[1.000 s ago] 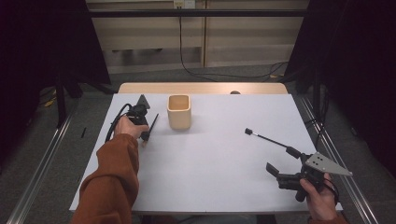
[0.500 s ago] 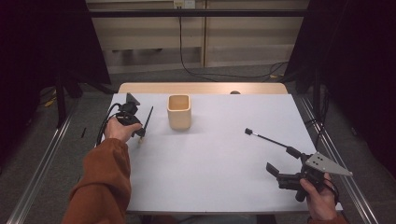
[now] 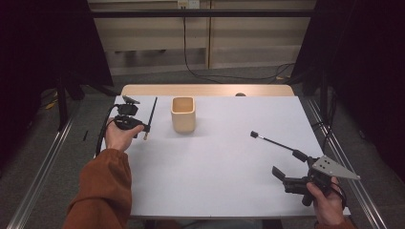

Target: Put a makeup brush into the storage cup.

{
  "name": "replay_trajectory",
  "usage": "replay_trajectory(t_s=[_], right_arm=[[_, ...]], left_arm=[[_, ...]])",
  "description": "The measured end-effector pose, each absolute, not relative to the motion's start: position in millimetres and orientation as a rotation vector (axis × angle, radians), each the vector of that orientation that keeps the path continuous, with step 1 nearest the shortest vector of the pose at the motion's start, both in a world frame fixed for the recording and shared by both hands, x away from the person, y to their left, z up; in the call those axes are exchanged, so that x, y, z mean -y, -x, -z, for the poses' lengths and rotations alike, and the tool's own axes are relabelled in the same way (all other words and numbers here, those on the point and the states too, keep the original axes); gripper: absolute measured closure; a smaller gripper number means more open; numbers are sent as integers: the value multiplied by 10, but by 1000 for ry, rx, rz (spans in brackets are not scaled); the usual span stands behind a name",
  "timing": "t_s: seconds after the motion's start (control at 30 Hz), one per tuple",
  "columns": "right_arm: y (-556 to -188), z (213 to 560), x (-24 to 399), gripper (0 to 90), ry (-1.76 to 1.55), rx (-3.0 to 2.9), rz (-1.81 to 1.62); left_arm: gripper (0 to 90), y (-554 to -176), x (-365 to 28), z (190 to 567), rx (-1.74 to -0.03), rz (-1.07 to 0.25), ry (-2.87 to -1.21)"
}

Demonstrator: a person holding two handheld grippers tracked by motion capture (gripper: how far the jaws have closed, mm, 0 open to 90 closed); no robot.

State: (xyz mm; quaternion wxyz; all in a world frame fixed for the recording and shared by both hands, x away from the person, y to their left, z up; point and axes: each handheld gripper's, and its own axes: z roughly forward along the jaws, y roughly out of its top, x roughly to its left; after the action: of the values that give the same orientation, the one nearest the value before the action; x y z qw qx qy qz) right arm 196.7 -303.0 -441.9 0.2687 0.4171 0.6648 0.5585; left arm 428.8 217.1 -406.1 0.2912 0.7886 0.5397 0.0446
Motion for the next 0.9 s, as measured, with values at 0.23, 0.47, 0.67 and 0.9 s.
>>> replay_trajectory(t_s=[0.23, 0.47, 0.67, 0.9], right_arm=[[-1964, 4418, 3031, 0, -1124, -1791, -1505], [-1966, 4419, 3029, 0, -1122, -1793, -1506], [-1966, 4419, 3030, 0, -1123, -1794, -1505], [-1966, 4415, 3022, 0, -1123, -1792, -1512]], left_arm=[[848, -4200, -2253, 3985, -1317, -194, -1991], [848, -4105, -2317, 3935, -1230, -339, -1859], [848, -3967, -2314, 3849, -1110, -424, -1758], [848, -3842, -2282, 3739, -1053, -470, -1705]])
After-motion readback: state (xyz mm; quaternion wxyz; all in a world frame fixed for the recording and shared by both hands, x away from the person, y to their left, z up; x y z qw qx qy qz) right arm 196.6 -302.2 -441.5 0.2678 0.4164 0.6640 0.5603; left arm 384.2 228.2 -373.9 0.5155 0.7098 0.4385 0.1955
